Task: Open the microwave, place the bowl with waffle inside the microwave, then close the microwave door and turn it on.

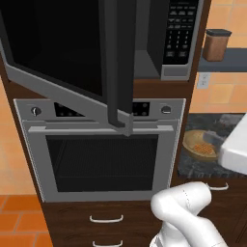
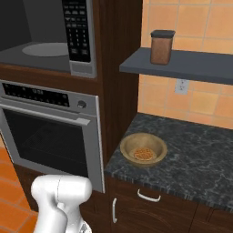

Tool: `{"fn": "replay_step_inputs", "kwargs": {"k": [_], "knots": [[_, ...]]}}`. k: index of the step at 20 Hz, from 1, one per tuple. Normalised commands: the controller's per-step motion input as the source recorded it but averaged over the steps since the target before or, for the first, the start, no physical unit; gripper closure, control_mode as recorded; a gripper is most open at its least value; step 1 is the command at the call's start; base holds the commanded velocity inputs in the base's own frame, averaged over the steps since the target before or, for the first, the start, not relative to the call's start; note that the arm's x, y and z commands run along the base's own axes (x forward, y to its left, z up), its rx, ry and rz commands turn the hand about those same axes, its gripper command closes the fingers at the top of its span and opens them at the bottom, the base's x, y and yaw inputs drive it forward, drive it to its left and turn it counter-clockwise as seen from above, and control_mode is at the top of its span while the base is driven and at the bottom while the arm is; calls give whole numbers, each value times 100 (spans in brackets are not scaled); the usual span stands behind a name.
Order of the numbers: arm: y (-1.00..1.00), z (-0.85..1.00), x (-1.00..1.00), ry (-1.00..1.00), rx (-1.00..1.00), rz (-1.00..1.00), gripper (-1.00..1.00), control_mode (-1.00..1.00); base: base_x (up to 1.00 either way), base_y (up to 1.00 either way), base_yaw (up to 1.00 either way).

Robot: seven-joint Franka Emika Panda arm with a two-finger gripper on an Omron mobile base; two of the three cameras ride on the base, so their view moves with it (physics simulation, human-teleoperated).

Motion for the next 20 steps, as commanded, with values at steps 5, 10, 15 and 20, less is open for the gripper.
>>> {"fn": "replay_step_inputs", "kwargs": {"k": [5,10,15,20], "knots": [[-91,24,20,61,39,0,-100,-100,0,0,0],[-16,0,28,56,48,3,-100,-100,0,0,0],[52,-8,30,29,39,0,-100,-100,0,0,0],[56,-9,42,28,37,1,-100,-100,0,0,0]]}}
